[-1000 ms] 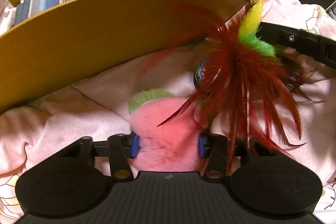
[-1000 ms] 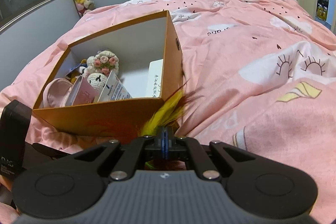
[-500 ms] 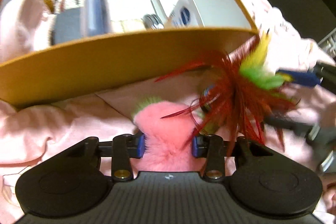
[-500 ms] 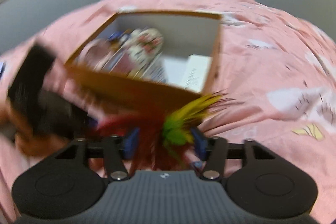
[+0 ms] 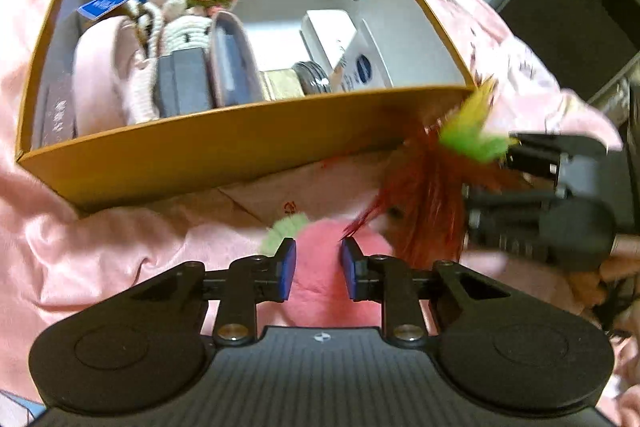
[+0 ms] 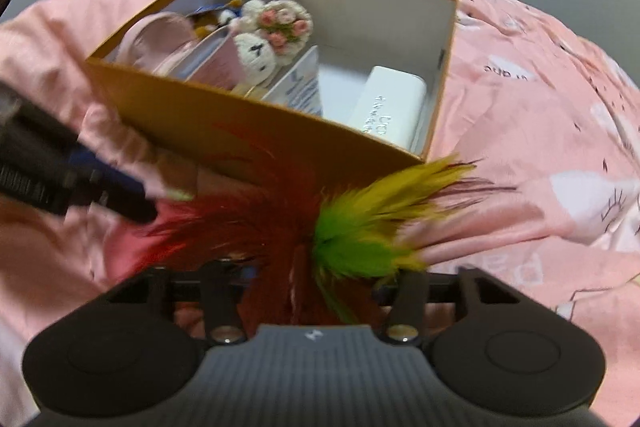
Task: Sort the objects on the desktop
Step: 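Grasp the pink pom-pom with the left tool while the right tool grasps the feather toy, then lift the pom-pom and feather toy over the shoebox with both tools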
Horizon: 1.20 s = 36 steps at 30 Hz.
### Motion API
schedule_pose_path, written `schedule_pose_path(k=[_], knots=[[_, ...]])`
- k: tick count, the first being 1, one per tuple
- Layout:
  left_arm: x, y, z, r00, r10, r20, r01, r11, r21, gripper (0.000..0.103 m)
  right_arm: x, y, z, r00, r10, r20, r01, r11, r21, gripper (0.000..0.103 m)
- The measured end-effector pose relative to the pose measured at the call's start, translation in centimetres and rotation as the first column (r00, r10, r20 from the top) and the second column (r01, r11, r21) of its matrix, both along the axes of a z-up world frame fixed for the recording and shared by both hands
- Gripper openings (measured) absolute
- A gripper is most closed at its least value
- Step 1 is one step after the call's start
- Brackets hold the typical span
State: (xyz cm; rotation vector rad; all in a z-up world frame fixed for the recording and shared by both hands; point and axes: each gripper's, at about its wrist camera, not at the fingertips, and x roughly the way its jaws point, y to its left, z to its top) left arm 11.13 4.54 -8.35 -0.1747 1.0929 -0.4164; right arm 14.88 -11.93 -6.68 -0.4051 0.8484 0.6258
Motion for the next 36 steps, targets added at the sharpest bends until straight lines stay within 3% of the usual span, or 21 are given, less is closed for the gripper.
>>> schedule_pose_path(k=[1,2,3,4,7,14,20,23,30,36], knots=[[-0.3,-0.2,0.0,1.000,-0.014,0.007,0.014,1.000,0.020,0.039,0.2,-0.2,0.0,1.000,-0.018,-0.003,0.018,0.999,0.026,0.023],[-0.4,-0.6,-0.2,1.000,-0.027,0.015,0.026,0.999,0.034,0.044,0.4,-0.4,-0.1,0.999,-0.031,-0.010,0.032,0.998,0.051,0.016],[-0.4,-0.9,-0.2,0.999,-0.046,0.021,0.045,0.998,0.044,0.058,0.5,-0.6,-0.1,0.999,-0.045,-0.015,0.046,0.996,0.077,0.015],[-0.5,-1.2,-0.2,0.998,-0.064,0.022,0.063,0.997,0.047,0.062,0.5,-0.9,0.0,0.998,-0.056,-0.016,0.057,0.994,0.097,0.013],[-0.5,-2.1,-0.5,0.993,-0.117,0.008,0.116,0.991,0.064,0.064,0.2,-1.7,0.5,0.997,-0.076,-0.007,0.076,0.985,0.155,0.011],[0.0,-3.6,-2.4,0.986,-0.160,-0.043,0.164,0.978,0.125,0.064,-1.1,-3.5,3.2,0.991,-0.130,0.040,0.114,0.952,0.283,0.011],[0.5,-3.8,-4.5,0.981,-0.157,-0.118,0.172,0.977,0.129,0.065,-0.9,-3.7,3.1,0.989,-0.146,0.026,0.133,0.950,0.283,0.011],[0.5,-3.4,-4.8,0.981,-0.142,-0.131,0.158,0.980,0.118,0.054,-0.4,-4.2,2.8,0.986,-0.165,0.002,0.158,0.943,0.292,0.011],[-0.5,-1.2,-3.0,0.992,-0.098,-0.074,0.102,0.994,0.048,0.047,-0.6,-4.4,2.9,0.985,-0.174,0.001,0.165,0.933,0.320,0.011],[-2.0,1.8,0.4,0.998,-0.055,-0.022,0.054,0.998,-0.040,0.043,-1.0,-4.9,4.4,0.985,-0.171,0.001,0.158,0.912,0.378,0.011]])
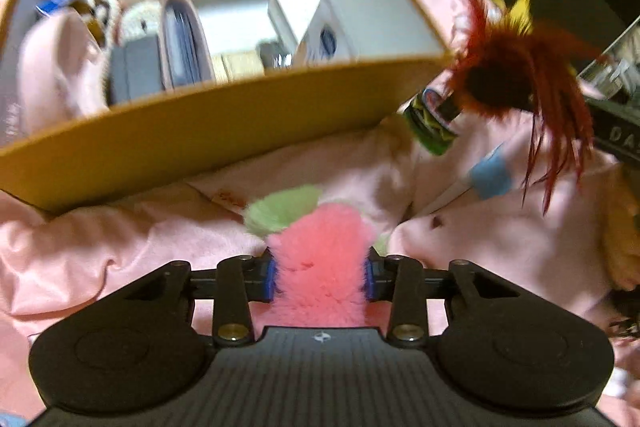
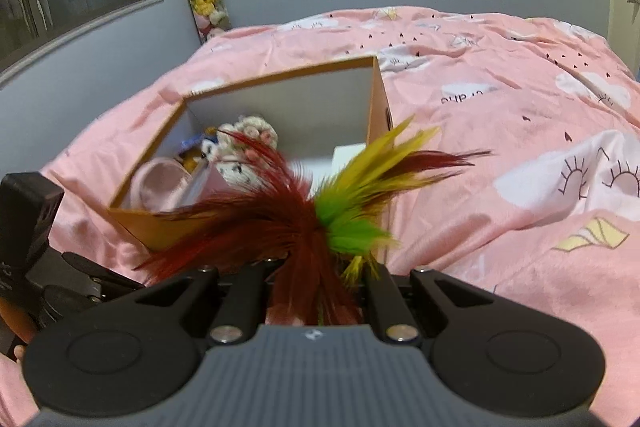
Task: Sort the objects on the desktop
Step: 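Lift the pom-pom and feather toy over the shoebox with both tools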
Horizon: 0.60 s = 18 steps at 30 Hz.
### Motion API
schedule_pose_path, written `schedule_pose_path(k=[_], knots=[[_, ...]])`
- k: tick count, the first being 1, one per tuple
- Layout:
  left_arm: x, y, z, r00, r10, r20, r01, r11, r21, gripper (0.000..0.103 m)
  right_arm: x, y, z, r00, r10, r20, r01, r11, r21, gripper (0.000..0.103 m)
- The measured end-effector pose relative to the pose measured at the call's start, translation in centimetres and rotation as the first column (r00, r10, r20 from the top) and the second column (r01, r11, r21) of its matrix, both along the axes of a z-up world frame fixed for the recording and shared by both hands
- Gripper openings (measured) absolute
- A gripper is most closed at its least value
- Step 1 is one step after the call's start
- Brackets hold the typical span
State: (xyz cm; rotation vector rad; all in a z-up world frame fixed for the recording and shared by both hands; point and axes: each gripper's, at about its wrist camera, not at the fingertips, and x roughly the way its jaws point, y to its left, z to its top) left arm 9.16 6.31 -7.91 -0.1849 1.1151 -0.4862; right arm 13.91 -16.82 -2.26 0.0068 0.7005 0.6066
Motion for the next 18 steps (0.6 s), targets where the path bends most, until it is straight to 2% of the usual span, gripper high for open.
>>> schedule_pose_path(k=[5,9,14,18], knots=[[-0.7,1.9,3.5,0.998,0.040,0.050,-0.037,0.997,-0.066,0.042,-0.2,-0.7,2.5,1.000,0.009,0.023,-0.011,0.997,0.081,0.011],[1.1,1.2,5.9,0.992,0.052,0.114,-0.042,0.995,-0.085,0.042,0.0,-0.7,4.6,0.998,0.017,0.065,-0.024,0.993,0.114,0.011],[1.9,1.2,8.9,0.976,0.094,0.199,-0.072,0.991,-0.111,0.042,0.9,0.1,6.2,0.990,0.020,0.141,-0.033,0.995,0.092,0.011],[3.4,1.7,11.4,0.950,0.128,0.285,-0.110,0.991,-0.078,0.042,2.2,1.1,6.4,0.987,0.039,0.158,-0.052,0.996,0.077,0.011]])
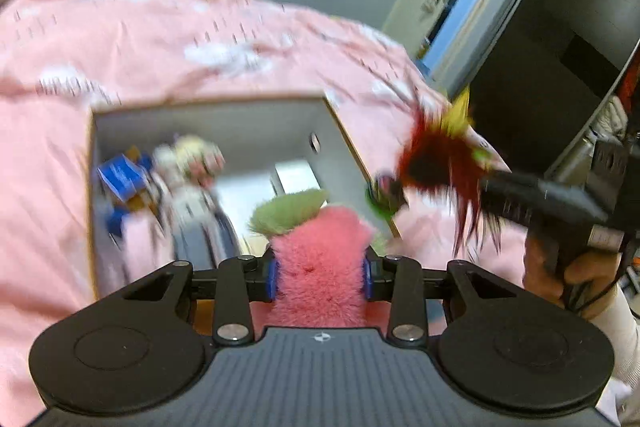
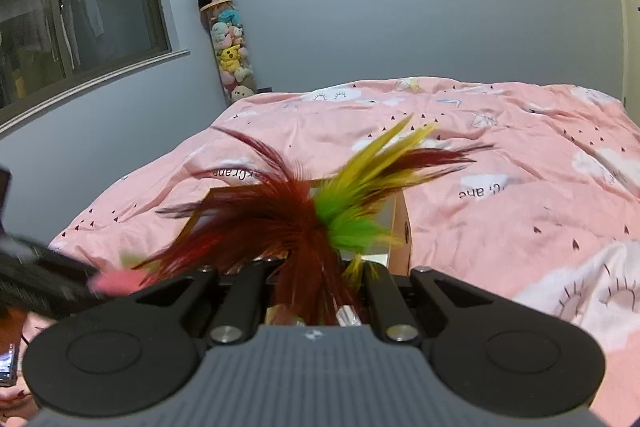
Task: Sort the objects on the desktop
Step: 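Lift the pom-pom and feather toy over the shoebox with both tools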
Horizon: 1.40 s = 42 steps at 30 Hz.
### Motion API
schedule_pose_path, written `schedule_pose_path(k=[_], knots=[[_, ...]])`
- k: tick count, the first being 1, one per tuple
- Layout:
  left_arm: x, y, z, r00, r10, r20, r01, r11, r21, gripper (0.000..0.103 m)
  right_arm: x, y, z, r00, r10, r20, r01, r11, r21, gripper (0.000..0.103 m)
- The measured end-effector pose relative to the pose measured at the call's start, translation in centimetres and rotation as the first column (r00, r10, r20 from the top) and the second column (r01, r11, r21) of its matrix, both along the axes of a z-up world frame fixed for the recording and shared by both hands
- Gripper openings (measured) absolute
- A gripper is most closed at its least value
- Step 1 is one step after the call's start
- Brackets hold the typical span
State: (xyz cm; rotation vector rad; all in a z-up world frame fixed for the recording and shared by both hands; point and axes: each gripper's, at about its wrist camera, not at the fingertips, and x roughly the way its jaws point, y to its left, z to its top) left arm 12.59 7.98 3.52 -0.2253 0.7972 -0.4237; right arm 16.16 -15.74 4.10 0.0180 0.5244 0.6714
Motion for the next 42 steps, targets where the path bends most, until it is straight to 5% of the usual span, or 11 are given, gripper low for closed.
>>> schedule_pose_path(k=[10,22,42], knots=[[6.4,-0.4,2.0,0.996,0.041,0.076,-0.047,0.996,0.073,0.042,3.2,1.4,-1.4,1.000,0.005,-0.013,-0.005,0.999,-0.036,0.011],[12.6,-2.3,-5.1,0.997,0.044,-0.069,-0.036,0.992,0.123,0.041,5.2,2.7,-3.8,0.998,-0.019,-0.054,0.014,0.997,-0.082,0.011],[13.8,-2.3,-6.9,0.993,0.075,-0.095,-0.060,0.987,0.151,0.047,6.5,3.2,-6.2,0.996,-0.025,-0.088,0.012,0.990,-0.143,0.011]])
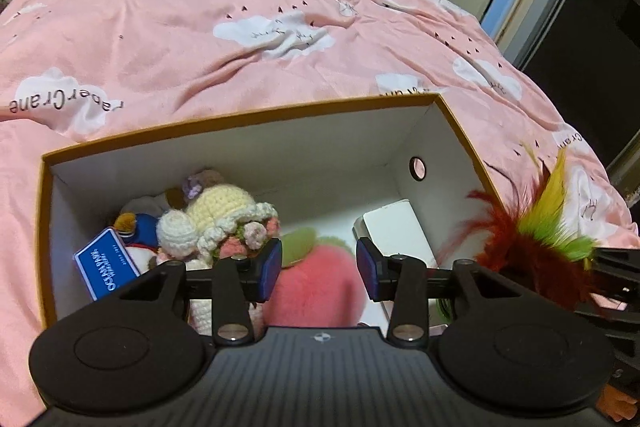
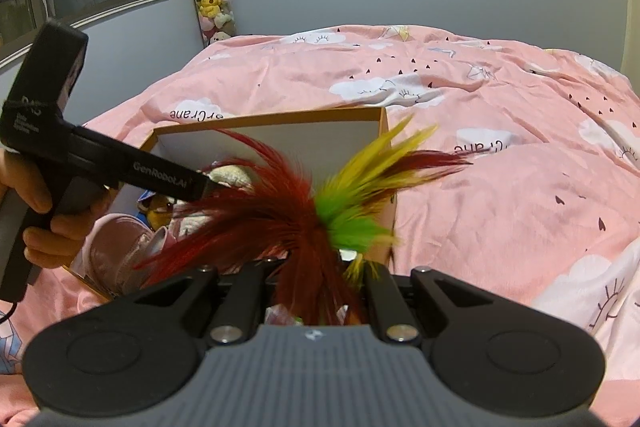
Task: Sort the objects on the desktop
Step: 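Lift the pom-pom and feather toy over the shoebox with both tools, then lower the pom-pom and feather toy into the shoebox and open both tools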
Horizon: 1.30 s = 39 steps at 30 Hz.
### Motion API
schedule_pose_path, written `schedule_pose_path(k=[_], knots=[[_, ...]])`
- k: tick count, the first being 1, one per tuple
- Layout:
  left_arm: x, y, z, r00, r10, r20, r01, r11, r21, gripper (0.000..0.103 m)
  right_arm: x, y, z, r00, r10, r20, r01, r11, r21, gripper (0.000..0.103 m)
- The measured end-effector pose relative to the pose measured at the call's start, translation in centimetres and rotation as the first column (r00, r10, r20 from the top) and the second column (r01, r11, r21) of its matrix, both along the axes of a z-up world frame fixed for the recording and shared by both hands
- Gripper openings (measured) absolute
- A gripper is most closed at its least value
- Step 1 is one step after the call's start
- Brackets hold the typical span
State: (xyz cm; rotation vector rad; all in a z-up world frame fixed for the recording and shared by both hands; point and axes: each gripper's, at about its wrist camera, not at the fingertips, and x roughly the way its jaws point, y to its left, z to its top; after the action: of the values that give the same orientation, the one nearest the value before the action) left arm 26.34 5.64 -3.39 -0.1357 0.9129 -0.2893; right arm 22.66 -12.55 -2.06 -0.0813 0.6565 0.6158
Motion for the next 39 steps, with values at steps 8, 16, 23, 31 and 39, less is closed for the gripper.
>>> schedule_pose_path(k=[8,16,23,31,39], knots=[[-3.4,1.4,2.0,0.991,0.105,0.086,-0.105,0.995,-0.005,0.049,-0.4,0.8,-0.6,1.000,0.018,0.014,-0.017,0.998,-0.066,0.012],[-6.8,2.4,2.8,0.977,0.175,0.121,-0.174,0.984,-0.021,0.052,-1.1,1.4,-0.8,0.999,0.030,0.044,-0.025,0.992,-0.121,0.020],[-8.5,2.9,2.8,0.976,0.188,0.110,-0.186,0.982,-0.030,0.053,-2.3,1.5,-0.4,0.997,0.040,0.067,-0.029,0.987,-0.156,0.026],[-11.0,3.2,4.1,0.954,0.235,0.187,-0.238,0.971,-0.005,0.061,-5.1,0.1,2.0,0.990,-0.008,0.138,0.025,0.993,-0.119,0.047],[-13.5,2.5,6.6,0.899,0.303,0.315,-0.326,0.945,0.022,0.082,-8.1,-1.2,5.6,0.951,-0.198,0.238,0.188,0.980,0.064,0.066]])
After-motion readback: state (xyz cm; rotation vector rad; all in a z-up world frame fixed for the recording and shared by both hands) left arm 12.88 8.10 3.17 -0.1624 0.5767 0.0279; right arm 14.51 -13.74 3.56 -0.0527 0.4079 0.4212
